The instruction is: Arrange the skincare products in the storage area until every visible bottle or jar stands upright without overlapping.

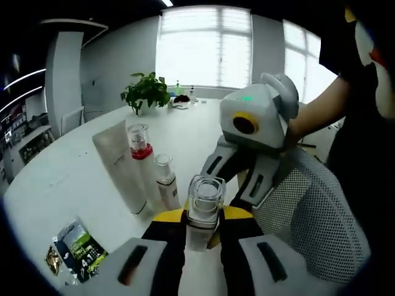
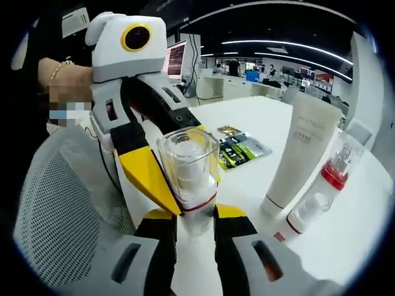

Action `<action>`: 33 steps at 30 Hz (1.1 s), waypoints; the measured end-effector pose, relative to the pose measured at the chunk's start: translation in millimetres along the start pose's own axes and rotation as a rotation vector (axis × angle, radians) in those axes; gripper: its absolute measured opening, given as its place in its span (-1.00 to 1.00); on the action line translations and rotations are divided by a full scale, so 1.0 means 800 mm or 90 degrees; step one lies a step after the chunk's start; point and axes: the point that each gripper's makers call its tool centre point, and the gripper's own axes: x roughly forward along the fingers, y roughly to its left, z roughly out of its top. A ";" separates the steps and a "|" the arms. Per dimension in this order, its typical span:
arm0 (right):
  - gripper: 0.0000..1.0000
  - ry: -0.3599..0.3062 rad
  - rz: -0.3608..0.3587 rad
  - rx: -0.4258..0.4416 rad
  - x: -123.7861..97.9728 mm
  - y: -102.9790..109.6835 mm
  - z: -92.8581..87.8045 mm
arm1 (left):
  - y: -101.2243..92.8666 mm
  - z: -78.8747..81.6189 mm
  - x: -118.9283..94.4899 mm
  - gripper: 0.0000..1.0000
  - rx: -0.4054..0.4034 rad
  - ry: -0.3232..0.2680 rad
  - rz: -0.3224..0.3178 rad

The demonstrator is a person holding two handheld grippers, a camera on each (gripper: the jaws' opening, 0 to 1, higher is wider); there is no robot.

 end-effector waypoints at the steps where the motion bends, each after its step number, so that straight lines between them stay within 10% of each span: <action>1: -0.55 0.005 0.000 0.004 0.001 -0.001 -0.003 | 0.001 -0.004 0.004 -0.66 -0.004 0.003 -0.005; 33: -0.54 0.058 -0.032 0.039 0.018 -0.037 -0.039 | 0.025 -0.028 0.040 -0.64 0.041 0.056 -0.048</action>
